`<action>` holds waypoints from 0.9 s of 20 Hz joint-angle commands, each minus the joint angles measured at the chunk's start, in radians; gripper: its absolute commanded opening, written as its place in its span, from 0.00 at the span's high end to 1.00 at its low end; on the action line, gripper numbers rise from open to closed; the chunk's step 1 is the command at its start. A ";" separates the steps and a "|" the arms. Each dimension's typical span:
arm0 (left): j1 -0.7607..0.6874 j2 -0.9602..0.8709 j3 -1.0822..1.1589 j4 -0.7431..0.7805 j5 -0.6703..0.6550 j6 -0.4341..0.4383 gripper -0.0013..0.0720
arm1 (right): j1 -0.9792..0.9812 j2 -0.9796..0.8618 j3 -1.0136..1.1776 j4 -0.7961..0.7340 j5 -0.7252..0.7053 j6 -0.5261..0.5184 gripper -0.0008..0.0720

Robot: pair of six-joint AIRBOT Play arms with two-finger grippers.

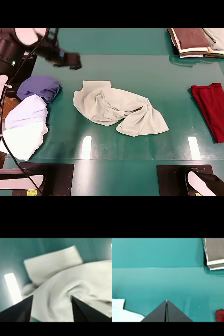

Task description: Fold the shirts.

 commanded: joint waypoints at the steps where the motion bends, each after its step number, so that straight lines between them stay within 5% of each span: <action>1: 0.156 0.000 -0.244 -0.111 0.092 -0.002 0.23 | 0.000 -0.004 0.000 0.000 0.002 0.000 0.97; 5: 0.169 -0.006 -0.446 -0.159 0.296 0.004 0.23 | 0.000 -0.004 -0.002 0.000 0.010 0.000 0.97; 13: 0.087 -0.133 -0.447 -0.254 0.366 0.049 0.24 | 0.000 -0.036 -0.002 -0.008 0.107 0.000 0.97; 16: 0.094 -0.130 -0.403 -0.249 0.345 0.050 0.93 | -0.001 -0.103 -0.002 -0.031 0.255 -0.001 0.97; 18: 0.107 -0.121 -0.343 -0.231 0.290 0.050 0.95 | -0.001 -0.158 -0.003 -0.090 0.349 0.000 0.97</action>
